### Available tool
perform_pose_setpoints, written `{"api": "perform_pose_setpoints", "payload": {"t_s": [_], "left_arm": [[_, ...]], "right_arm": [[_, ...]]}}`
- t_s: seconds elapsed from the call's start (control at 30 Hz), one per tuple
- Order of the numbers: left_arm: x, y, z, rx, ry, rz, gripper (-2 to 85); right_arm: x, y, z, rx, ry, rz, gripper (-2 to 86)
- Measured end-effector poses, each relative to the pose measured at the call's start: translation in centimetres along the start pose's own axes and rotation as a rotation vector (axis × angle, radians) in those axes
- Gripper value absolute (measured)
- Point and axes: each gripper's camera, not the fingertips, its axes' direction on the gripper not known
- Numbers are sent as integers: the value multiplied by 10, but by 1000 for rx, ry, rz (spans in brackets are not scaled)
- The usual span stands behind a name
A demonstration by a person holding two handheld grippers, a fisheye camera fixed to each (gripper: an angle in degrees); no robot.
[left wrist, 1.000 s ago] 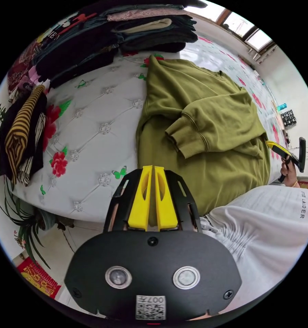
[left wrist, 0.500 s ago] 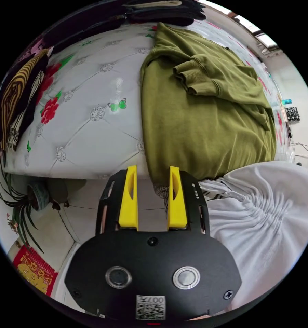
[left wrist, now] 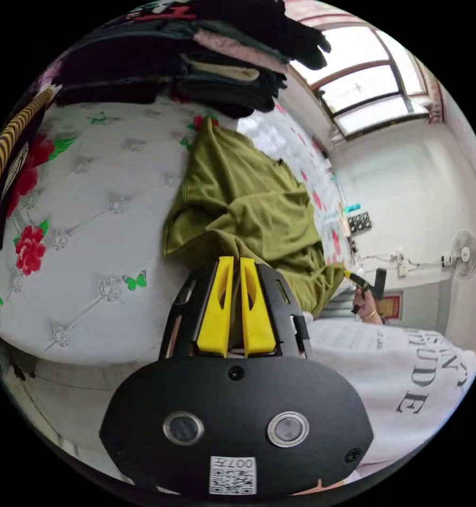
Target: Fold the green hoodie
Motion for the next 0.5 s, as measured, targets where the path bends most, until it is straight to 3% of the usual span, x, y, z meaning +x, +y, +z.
{"api": "perform_pose_setpoints", "payload": {"t_s": [0.1,0.3,0.5], "left_arm": [[-5,-13,-3,46,-72,-27,49],[-13,25,15,-133,-236,9,110],[1,33,61,-300,-309,112,106]], "right_arm": [[6,-19,-14,116,15,68,30],[18,10,12,-61,164,108,65],[25,12,40,-179,91,95,19]]}}
